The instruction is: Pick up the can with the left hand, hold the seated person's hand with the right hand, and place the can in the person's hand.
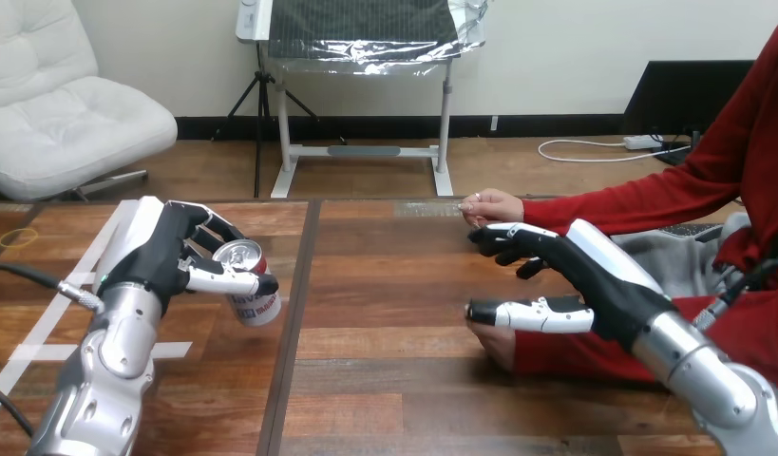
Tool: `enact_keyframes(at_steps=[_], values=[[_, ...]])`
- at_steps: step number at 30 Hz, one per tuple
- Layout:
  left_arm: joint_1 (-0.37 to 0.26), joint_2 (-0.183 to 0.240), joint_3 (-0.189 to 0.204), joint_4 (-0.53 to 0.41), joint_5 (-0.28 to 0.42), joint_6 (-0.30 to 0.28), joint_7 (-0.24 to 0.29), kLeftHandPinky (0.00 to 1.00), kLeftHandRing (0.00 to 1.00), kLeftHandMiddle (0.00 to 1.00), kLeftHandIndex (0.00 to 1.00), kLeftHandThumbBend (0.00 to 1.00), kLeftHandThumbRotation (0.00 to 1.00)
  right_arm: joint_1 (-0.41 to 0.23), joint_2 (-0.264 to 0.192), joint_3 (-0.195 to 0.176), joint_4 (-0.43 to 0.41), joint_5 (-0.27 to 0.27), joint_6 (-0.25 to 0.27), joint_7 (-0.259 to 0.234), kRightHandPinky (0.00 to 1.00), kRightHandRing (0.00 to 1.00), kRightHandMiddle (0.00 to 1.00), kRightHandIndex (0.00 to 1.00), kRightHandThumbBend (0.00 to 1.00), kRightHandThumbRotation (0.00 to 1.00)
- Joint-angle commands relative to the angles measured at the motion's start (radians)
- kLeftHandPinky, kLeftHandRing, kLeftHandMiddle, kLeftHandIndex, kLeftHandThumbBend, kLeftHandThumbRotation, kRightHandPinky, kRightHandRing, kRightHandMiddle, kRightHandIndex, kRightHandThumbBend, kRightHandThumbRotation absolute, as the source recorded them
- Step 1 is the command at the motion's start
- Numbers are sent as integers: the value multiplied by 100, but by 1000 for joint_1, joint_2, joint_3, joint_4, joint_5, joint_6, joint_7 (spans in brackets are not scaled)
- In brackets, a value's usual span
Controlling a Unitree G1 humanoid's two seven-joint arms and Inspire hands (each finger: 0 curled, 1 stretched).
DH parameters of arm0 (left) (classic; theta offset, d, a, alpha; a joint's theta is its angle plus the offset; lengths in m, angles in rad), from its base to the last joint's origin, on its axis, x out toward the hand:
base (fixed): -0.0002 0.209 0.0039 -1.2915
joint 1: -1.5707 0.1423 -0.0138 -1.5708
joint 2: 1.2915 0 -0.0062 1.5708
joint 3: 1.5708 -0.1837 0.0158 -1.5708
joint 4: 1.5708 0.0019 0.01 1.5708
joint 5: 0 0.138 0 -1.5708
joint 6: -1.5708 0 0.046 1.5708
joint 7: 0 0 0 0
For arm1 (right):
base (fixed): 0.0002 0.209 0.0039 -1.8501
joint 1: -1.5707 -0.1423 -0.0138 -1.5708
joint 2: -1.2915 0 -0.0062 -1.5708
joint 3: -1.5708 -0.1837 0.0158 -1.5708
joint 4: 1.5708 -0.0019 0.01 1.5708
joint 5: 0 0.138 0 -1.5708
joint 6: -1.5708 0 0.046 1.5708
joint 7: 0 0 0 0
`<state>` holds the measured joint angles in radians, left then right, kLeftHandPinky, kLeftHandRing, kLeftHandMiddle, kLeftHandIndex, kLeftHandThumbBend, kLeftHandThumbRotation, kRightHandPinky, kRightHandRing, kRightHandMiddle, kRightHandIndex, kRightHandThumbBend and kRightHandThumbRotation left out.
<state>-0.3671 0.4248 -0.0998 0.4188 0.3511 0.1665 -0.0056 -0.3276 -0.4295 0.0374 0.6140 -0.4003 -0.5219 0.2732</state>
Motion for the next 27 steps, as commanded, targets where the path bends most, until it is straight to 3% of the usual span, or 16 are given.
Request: enact_keyframes(at_steps=[1,12,27], values=[[-92,43,61,-258,-3,13,-18,32,36,42,44,72,0,-240,-69,41,101,-33,8,13,72,83,85,86,100,64],[-85,42,62,-290,1,52,-41,31,35,41,44,73,0,-302,-108,63,210,-28,10,81,68,84,86,87,100,56],[-78,40,68,-303,8,65,-55,32,36,41,44,73,0,-348,-160,76,295,3,-22,151,71,84,87,88,100,48]])
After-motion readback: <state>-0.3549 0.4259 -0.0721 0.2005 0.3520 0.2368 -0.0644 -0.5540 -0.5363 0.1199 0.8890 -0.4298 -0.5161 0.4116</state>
